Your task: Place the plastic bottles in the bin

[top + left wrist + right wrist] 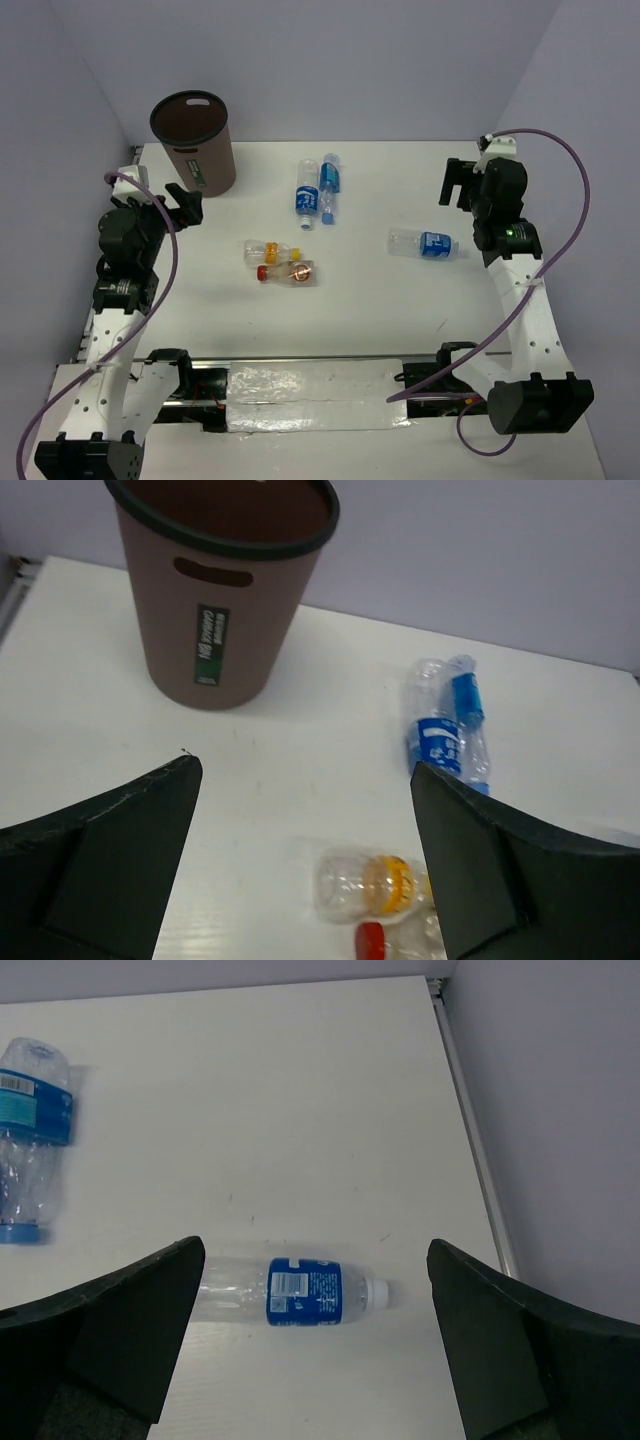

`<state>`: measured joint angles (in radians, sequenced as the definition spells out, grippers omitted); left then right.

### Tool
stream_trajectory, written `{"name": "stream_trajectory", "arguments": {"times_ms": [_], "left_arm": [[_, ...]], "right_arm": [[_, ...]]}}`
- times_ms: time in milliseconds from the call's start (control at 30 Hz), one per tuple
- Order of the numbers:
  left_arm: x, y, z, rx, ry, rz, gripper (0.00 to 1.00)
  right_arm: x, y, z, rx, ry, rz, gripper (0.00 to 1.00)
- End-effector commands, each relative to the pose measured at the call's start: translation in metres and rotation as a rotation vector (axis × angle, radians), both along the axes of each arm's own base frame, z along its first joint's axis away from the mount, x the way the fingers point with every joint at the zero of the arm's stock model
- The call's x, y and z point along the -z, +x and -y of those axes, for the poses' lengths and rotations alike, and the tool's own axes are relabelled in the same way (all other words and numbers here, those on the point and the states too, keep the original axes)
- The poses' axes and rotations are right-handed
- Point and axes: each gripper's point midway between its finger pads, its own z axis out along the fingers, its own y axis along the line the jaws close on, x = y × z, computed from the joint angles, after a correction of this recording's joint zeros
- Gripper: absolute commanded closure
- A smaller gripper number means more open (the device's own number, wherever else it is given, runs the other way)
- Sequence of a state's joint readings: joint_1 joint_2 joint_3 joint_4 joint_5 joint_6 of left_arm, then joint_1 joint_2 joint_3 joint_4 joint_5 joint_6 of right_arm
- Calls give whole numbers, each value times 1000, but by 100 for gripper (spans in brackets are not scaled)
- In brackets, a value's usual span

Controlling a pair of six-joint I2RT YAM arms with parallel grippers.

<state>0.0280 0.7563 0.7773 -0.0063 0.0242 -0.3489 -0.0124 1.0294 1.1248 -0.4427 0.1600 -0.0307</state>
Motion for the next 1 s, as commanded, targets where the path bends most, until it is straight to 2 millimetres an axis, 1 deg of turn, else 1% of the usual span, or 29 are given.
{"name": "stream_trajectory", "arguments": {"times_ms": [0, 33, 67, 100, 133, 167, 200, 233, 267, 300, 333, 367, 400, 433, 467, 500, 533, 567, 600, 633, 667, 700, 733, 767, 800, 867, 900, 967], "left_arm": [[-3, -14, 23, 104, -89, -74, 1], [-2, -16, 26, 113, -117, -89, 1], [1, -16, 29, 124, -134, -111, 0], [2, -18, 34, 150, -148, -124, 0], [9, -21, 37, 151, -187, -162, 0], [13, -22, 38, 148, -212, -183, 1], [17, -24, 39, 139, -241, -202, 1], [23, -27, 40, 121, -297, -236, 1], [29, -28, 43, 129, -317, -258, 0], [33, -30, 45, 127, -341, -276, 0], [41, -32, 46, 104, -396, -317, 1], [48, -32, 48, 93, -428, -351, 0], [55, -34, 59, 98, -490, -395, 1], [72, -33, 65, 87, -522, -475, 1], [81, -36, 80, 100, -541, -533, 1], [90, -36, 87, 87, -558, -585, 1], [110, -30, 85, -26, -595, -655, 1], [119, -40, 96, -54, -598, -740, 1], [128, -40, 94, -124, -605, -779, 1], [152, -39, 94, -295, -690, -878, 0], [154, -42, 93, -305, -680, -887, 0], [160, -41, 96, -354, -740, -909, 1], [173, -39, 100, -387, -751, -950, 2], [181, -36, 107, -400, -772, -978, 2], [178, -34, 111, -396, -783, -967, 2], [184, -25, 115, -429, -766, -967, 1], [192, -22, 115, -467, -764, -978, 1], [193, -14, 116, -491, -770, -972, 1]], "right_arm": [[-15, -8, -3, -16, -5, 33, 0], [-17, -9, -6, -40, -10, 41, 0], [-24, -12, -10, -67, -13, 68, 0], [-21, -13, -18, -135, -41, 66, 0], [-25, -18, -24, -184, -66, 85, 0], [-18, -21, -33, -252, -82, 76, 0], [-16, -25, -52, -399, -129, 77, 0], [-13, -34, -61, -473, -149, 75, 0], [-6, -40, -70, -541, -162, 62, 0], [-3, -46, -82, -645, -198, 66, 0], [4, -52, -85, -676, -200, 41, 0], [6, -55, -94, -715, -199, 34, 0], [9, -55, -94, -711, -193, 21, 0], [14, -55, -94, -709, -183, -6, 0], [18, -55, -94, -710, -177, -28, 0], [23, -55, -94, -715, -174, -47, 0], [33, -55, -95, -724, -158, -90, 0], [36, -55, -96, -732, -153, -108, 0], [41, -56, -97, -745, -149, -125, 0], [52, -58, -99, -768, -133, -168, 0], [53, -59, -100, -778, -132, -168, 0], [54, -60, -102, -788, -129, -171, 0], [57, -61, -103, -795, -124, -174, 0], [57, -61, -104, -800, -120, -171, 0], [58, -62, -105, -807, -117, -172, 0], [61, -64, -109, -834, -106, -173, 0], [62, -64, -111, -839, -96, -172, 0], [66, -65, -114, -849, -80, -176, 0]]}}
